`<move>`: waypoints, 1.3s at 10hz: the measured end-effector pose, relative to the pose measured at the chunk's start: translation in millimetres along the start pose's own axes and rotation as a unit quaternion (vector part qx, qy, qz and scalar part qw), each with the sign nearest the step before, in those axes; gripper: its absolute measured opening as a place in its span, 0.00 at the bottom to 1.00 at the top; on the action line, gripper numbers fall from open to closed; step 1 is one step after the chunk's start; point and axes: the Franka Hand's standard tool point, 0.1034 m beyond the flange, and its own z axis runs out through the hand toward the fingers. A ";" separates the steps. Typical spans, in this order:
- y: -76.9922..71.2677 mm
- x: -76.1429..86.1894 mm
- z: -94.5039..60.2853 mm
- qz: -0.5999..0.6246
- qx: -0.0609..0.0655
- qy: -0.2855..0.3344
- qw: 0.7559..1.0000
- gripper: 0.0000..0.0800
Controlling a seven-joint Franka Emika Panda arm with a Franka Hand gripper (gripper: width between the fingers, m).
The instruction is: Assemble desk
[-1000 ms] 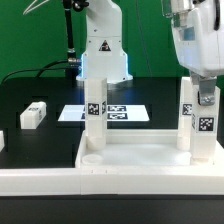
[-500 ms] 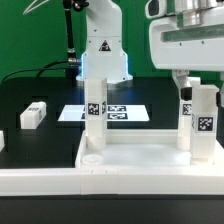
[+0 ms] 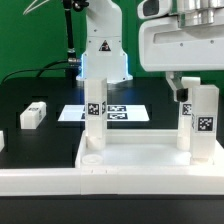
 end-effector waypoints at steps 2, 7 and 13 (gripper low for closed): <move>-2.8 -3.4 2.4 -0.108 -0.009 -0.001 0.994 0.81; -1.6 -2.5 2.7 -0.006 -0.008 0.000 1.000 0.36; -3.6 -3.2 4.7 0.491 0.010 -0.022 0.871 0.36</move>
Offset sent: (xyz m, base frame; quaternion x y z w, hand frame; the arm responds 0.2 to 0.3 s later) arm 0.0000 0.0000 0.0000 0.0000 0.0000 0.0650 0.9979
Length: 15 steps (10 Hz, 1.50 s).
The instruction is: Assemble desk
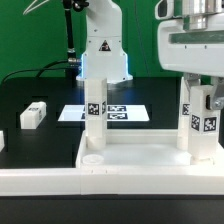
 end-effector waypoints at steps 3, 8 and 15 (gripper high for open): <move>0.0 1.1 0.3 0.087 0.006 -0.008 0.996 0.36; 0.4 -11.7 1.1 -0.258 0.006 0.009 0.966 0.80; -6.2 2.8 -1.2 -0.577 -0.032 0.003 0.816 0.81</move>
Offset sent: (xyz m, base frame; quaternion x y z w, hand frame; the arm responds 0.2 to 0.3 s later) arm 0.0000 0.0000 0.0000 0.0000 0.0000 0.0000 1.0000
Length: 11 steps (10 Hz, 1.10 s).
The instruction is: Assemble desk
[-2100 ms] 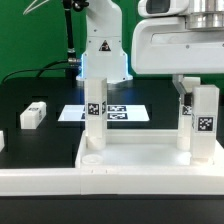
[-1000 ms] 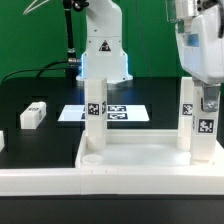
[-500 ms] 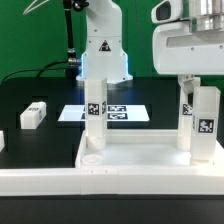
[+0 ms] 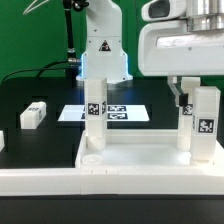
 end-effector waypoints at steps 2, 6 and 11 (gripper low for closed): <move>0.1 2.0 0.8 0.041 0.001 0.005 0.999 0.68; 2.4 2.6 1.0 0.137 0.001 0.005 0.991 0.36; 4.7 1.1 0.7 0.521 0.000 -0.004 0.854 0.36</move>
Offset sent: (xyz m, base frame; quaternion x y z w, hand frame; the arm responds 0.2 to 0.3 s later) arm 0.0000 0.0000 0.0000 0.0000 0.0000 0.0650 0.9979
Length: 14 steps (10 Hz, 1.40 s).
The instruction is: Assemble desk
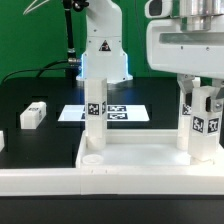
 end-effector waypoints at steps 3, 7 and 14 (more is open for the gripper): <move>2.5 -2.0 2.3 0.155 0.013 -0.005 0.988 0.36; 1.5 -6.2 5.8 0.014 0.016 0.011 1.000 0.65; -2.1 -12.0 3.8 -0.355 0.017 0.025 0.934 0.81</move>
Offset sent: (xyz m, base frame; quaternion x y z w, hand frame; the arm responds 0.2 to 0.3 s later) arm 0.0000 0.0000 0.0000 0.0000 0.0000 0.0650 0.9979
